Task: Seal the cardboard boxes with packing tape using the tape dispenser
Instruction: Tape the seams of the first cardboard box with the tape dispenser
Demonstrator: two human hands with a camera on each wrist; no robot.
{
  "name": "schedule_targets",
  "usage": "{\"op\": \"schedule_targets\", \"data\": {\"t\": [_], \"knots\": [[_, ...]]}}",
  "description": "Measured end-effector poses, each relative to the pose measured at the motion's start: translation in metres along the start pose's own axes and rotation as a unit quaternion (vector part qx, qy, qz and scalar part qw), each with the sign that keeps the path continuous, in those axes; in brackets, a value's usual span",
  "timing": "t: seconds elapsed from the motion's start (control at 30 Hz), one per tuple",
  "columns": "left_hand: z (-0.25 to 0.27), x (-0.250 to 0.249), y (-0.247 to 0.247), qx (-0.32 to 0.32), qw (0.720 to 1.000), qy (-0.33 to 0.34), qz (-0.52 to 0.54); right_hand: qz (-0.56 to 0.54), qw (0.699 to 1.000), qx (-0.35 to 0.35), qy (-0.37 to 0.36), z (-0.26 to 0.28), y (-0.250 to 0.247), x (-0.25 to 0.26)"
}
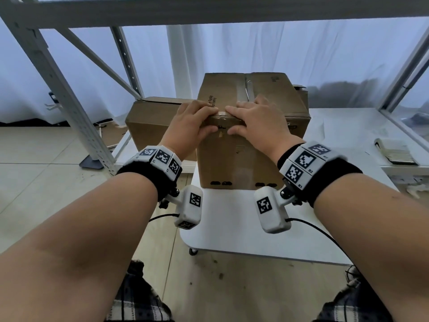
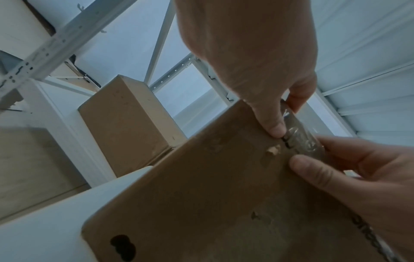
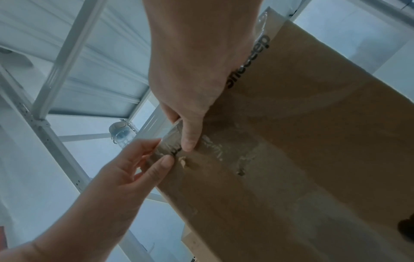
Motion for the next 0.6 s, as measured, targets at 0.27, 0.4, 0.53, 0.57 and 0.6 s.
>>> {"op": "schedule_targets", "data": {"t": [0.27, 0.4, 0.53, 0.57, 0.6], "knots": [[-0.028, -0.038, 0.004, 0.04, 0.999, -0.005, -0.018, -0.158, 0.987, -0.031, -0.017, 0.007, -0.016, -0.023], [-0.03, -0.032, 0.012, 0.03, 0.998, -0.016, -0.047, -0.155, 0.986, -0.068, 0.014, 0.014, -0.023, -0.041], [-0.026, -0.035, 0.016, 0.027, 0.996, 0.006, -0.083, -0.109, 0.992, -0.062, 0.034, 0.022, -0.02, -0.055], [-0.026, -0.037, 0.016, 0.03, 0.995, 0.006, -0.093, -0.107, 0.991, -0.062, 0.049, 0.024, -0.018, -0.058], [-0.025, -0.037, 0.017, 0.032, 0.994, 0.004, -0.1, -0.106, 0.99, -0.066, 0.062, 0.026, -0.016, -0.061]]}}
Point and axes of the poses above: each hand's wrist, its own z-axis away from the middle knuckle, its own y-axis out of the palm, x = y × z, the point moved 9 cm from there along -z, towards the middle knuckle, and after that the axes turned 2 degrees about x, right-handed, at the moved point
